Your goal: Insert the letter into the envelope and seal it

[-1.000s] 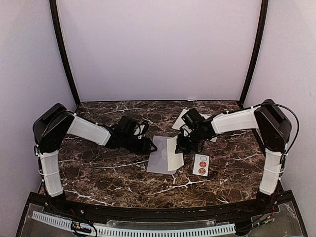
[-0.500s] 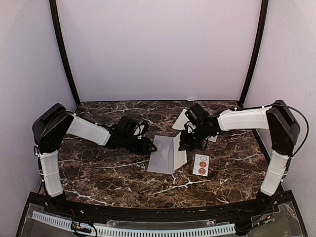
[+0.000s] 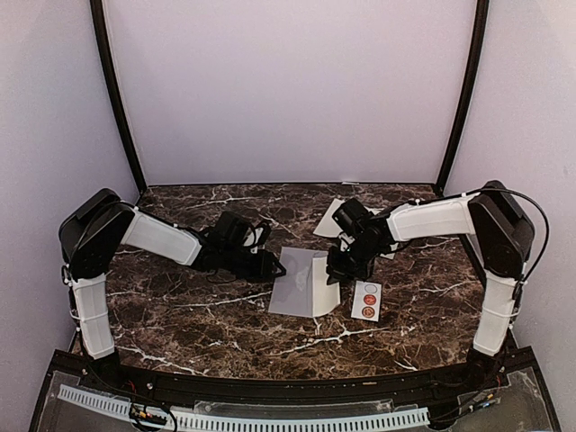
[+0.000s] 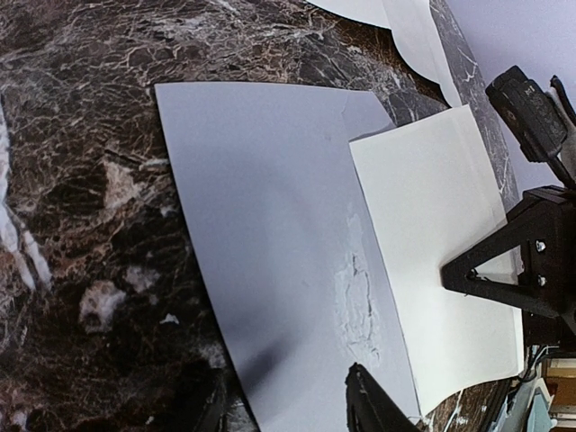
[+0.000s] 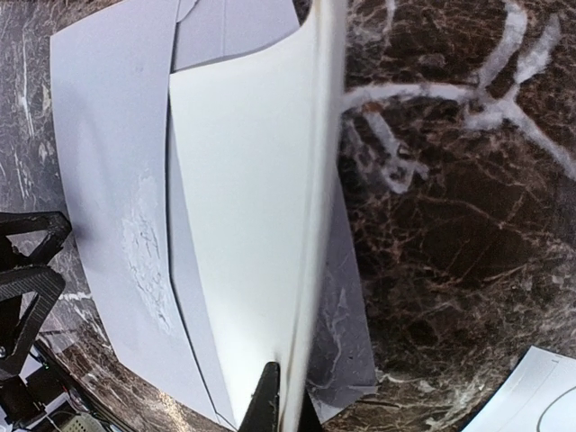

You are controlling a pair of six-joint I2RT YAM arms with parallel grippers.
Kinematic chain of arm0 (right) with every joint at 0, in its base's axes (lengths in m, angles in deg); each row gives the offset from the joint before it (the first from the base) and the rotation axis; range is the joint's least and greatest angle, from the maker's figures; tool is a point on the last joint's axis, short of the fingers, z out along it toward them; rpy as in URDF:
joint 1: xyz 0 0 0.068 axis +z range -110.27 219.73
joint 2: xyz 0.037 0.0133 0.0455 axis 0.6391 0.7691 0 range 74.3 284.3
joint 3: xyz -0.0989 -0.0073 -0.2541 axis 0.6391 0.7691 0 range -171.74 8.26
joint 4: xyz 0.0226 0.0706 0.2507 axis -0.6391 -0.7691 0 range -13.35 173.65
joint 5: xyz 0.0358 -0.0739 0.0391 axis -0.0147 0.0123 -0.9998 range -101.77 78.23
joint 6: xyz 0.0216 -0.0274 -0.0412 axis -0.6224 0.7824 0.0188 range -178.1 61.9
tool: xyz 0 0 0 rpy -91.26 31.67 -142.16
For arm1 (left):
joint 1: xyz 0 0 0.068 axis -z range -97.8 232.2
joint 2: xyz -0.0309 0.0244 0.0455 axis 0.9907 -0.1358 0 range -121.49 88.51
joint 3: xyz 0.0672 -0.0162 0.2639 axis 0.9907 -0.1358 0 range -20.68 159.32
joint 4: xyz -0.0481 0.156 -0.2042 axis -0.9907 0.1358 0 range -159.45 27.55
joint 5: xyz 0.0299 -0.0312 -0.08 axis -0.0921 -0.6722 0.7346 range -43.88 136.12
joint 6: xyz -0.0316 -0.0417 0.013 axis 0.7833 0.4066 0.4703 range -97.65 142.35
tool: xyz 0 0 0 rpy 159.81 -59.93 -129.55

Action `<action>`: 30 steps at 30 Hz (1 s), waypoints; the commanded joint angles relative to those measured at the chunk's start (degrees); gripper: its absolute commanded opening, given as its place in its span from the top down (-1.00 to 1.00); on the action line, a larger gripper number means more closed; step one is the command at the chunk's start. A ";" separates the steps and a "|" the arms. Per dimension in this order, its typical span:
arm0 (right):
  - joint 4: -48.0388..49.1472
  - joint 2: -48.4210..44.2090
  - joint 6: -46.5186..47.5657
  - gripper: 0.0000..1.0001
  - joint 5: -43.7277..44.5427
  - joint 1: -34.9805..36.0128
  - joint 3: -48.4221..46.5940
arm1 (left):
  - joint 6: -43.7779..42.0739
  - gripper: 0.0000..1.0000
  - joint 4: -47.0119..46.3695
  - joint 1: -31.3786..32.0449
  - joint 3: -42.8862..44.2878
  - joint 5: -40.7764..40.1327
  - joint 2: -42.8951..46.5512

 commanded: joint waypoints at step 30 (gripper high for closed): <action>11.63 3.28 6.27 1.00 -4.99 -0.35 -0.53 | -0.29 0.12 4.22 0.07 -1.12 -1.52 -1.86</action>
